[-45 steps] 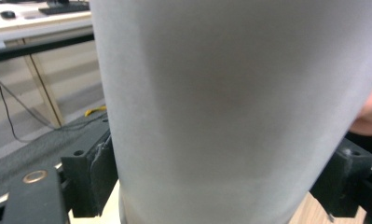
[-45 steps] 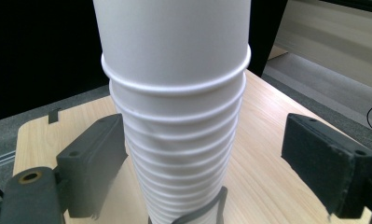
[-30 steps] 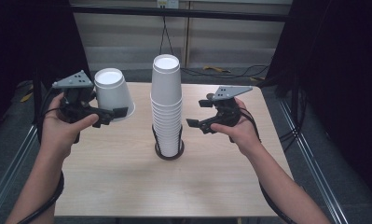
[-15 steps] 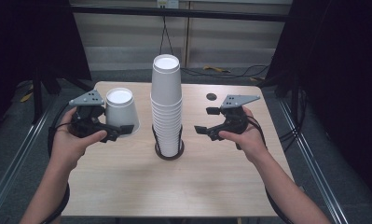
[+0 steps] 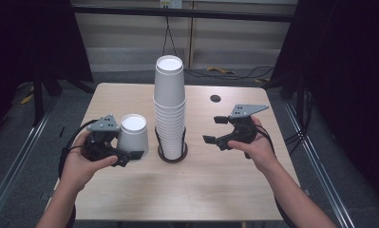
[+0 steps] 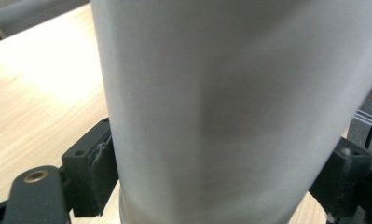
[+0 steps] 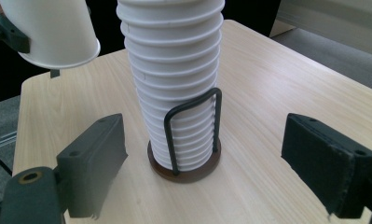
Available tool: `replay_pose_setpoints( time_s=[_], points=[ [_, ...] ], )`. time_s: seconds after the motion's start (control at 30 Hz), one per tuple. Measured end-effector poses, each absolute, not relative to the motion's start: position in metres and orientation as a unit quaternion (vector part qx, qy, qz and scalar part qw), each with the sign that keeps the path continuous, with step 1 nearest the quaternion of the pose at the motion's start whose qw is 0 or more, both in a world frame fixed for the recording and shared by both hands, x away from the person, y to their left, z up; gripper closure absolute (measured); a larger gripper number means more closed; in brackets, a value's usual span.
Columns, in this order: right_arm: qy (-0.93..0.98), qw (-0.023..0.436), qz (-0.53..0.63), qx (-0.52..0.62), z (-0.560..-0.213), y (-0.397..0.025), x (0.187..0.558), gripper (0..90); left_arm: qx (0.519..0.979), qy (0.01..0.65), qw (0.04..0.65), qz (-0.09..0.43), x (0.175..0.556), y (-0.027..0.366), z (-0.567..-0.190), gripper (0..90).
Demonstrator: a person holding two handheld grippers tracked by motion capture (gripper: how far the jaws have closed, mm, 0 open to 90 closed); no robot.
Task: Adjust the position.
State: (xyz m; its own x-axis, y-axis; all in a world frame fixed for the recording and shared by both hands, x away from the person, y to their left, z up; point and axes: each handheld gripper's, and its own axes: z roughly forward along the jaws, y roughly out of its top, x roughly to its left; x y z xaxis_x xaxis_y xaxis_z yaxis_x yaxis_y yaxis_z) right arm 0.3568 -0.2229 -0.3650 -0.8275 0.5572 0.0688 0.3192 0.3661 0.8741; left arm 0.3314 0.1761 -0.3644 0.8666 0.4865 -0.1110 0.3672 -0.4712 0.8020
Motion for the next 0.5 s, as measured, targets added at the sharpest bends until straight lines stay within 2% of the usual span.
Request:
replay_pose_setpoints(
  time_s=[0.5],
  points=[
    [0.825,0.103,0.488,0.267,-0.384,-0.240,0.344,13.2,0.887,0.220,0.404,0.037,0.322,0.144,-0.390,16.4]
  ],
)
